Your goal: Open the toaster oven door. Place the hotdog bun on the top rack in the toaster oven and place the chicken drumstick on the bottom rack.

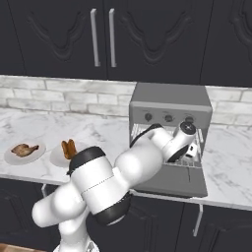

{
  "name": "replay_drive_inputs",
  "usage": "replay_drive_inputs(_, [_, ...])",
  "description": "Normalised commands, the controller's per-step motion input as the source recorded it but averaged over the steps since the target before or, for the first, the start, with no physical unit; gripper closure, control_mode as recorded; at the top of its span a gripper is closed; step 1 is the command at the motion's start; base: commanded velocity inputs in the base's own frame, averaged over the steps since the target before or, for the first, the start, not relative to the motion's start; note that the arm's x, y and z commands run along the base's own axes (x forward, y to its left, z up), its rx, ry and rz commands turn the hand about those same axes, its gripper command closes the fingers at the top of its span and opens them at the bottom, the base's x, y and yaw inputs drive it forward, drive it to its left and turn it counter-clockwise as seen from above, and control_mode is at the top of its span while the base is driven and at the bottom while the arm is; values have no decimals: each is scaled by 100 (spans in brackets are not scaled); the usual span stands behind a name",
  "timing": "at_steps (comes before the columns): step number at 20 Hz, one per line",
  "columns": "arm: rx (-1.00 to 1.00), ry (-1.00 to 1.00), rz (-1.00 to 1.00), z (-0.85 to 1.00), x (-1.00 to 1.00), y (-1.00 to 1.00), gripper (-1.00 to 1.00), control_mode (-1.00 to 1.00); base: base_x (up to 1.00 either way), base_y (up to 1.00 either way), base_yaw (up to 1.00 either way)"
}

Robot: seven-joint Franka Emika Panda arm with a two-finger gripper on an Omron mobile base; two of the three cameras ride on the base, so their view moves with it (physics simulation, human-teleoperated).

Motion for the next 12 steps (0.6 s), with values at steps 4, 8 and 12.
replay_drive_inputs(4, [0,6,0,-89,-100,-77,100,-100,0,0,0])
replay_drive_inputs(8, [0,6,0,-89,-100,-77,100,-100,0,0,0])
replay_drive_inputs(12, [0,6,0,-88,-100,-75,100,-100,0,0,0])
